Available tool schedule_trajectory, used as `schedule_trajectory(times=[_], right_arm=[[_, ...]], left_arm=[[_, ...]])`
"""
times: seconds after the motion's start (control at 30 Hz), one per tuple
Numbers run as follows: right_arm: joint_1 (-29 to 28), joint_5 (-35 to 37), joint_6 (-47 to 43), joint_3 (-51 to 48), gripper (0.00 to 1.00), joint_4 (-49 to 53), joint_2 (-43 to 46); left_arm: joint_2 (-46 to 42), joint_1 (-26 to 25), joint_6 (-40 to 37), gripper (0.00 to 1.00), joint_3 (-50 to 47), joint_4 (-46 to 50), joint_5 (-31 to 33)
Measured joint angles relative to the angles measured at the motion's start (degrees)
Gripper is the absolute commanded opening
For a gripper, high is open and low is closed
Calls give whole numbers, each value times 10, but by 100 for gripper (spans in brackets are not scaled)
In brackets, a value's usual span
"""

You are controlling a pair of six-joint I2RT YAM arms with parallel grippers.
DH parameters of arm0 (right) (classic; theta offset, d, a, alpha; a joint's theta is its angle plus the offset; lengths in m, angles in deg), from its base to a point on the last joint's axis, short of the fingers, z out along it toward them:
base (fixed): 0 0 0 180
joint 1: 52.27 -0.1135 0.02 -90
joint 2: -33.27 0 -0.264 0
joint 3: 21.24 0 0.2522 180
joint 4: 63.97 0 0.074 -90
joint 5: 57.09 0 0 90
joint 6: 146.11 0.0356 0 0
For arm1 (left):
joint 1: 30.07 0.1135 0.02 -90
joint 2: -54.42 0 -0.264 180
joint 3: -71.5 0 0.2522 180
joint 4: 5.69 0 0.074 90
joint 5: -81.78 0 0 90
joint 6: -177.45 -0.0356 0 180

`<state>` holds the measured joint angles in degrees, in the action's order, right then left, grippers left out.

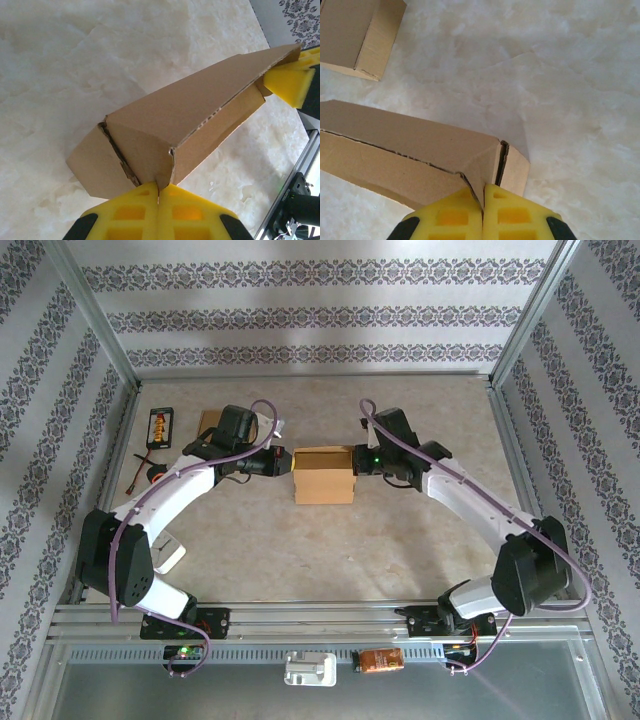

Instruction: Fold the paper box

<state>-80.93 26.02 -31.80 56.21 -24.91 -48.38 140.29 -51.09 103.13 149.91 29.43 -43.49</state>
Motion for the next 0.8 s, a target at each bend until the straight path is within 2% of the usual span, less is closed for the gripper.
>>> schedule_trajectory(times=[0.17, 0.3, 0.43, 0.57, 0.8], right_arm=[[-16, 23, 13, -62, 7, -62, 41], [-16, 22, 19, -70, 12, -70, 45], [-16, 9, 32, -76, 18, -70, 45], [-16, -9, 47, -76, 35, -69, 49], [-16, -24, 58, -76, 50, -47, 74]], left_arm=[[-15, 0, 20, 0, -40, -31, -12], [-30, 0, 33, 4, -62, -49, -18], [-39, -1, 50, 14, -76, -68, -20], [-47, -1, 64, 21, -79, -75, -21], [-71, -4, 78, 29, -80, -87, -23]])
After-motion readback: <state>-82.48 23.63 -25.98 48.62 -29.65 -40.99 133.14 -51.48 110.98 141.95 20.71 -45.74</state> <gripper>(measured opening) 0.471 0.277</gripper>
